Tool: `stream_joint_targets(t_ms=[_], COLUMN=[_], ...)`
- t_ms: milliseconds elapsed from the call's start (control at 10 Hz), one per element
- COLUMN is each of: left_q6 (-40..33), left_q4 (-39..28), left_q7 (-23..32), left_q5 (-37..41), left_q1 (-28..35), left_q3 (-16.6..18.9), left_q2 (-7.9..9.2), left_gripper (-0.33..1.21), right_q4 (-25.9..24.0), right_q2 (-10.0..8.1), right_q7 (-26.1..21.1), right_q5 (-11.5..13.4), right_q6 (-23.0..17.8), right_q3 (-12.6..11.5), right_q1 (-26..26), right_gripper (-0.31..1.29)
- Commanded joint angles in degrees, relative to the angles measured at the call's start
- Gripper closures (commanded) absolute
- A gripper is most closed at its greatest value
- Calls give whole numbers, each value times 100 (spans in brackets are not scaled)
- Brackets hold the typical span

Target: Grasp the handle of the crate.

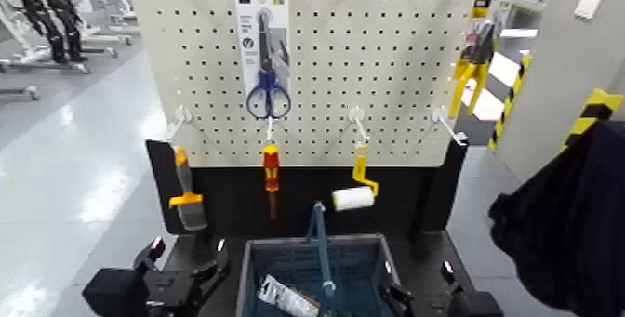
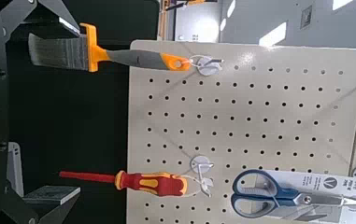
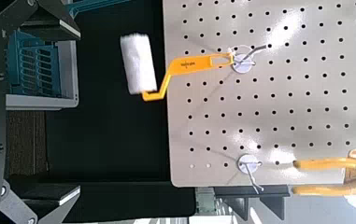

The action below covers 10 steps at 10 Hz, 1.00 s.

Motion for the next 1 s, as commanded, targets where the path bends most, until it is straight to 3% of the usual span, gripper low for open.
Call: stream_joint_targets(t_ms=[100, 400, 700, 900, 1000], left_q6=[16, 288, 2064, 3092, 3461], left_q4=[1, -34, -447, -570, -614], left_q7=[-3, -170, -697, -785, -785], left_q5=[26, 228, 1423, 2742, 3093], left_q1=[13, -58, -541, -998, -1130], left_q3=[16, 34, 218, 165, 165], left_q2=[-32, -32, 29, 328, 372], left_gripper=[12, 12, 12, 12, 12], right_q4=[-1, -1, -1, 8, 8], right_q2=[9, 9, 0, 0, 0], right_q7=[0, -35, -44, -44, -44], right_q5=[66, 84, 75, 66, 57], right_q6=[-50, -14, 3, 12, 12], right_q3=[0, 18, 27, 35, 35], right_q1=[2, 2, 2, -16, -16], right_gripper=[15, 15, 15, 15, 15])
